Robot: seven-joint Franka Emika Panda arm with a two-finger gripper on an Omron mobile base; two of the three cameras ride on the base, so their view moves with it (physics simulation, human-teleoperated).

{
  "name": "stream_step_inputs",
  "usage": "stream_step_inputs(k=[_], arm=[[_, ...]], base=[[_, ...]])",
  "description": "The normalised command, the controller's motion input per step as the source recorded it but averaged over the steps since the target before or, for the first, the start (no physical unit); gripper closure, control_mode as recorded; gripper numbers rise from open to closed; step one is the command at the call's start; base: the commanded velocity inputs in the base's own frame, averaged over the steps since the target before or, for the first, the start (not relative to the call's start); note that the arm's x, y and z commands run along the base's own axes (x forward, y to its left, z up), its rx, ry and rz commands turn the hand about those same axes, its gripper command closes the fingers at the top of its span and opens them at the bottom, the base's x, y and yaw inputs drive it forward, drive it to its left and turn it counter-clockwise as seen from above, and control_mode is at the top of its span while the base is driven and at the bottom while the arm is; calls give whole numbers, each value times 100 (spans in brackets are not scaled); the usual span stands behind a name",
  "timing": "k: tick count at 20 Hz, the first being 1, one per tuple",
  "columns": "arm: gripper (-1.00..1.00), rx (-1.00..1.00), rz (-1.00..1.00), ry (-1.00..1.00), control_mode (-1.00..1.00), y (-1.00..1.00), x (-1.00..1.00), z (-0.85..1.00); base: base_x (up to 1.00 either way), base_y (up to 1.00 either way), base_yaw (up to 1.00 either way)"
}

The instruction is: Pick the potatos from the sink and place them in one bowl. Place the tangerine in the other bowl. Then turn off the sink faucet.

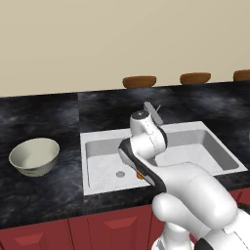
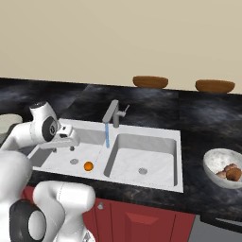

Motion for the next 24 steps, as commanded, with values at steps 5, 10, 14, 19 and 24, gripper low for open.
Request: stream_step_inputs(k=[5, 10, 14, 19, 24], arm=[[-100, -2, 0, 0, -100, 0, 24, -41], [-100, 0, -1, 0, -100, 0, 13, -32], [-100, 0, -4, 0, -100, 0, 5, -17], [-100, 0, -7, 0, -100, 0, 20, -5], [-100, 0, -9, 0, -100, -1, 22, -11]], base=[[0, 0, 0], [0, 0, 0], [0, 0, 0], [0, 0, 0], [0, 0, 0]])
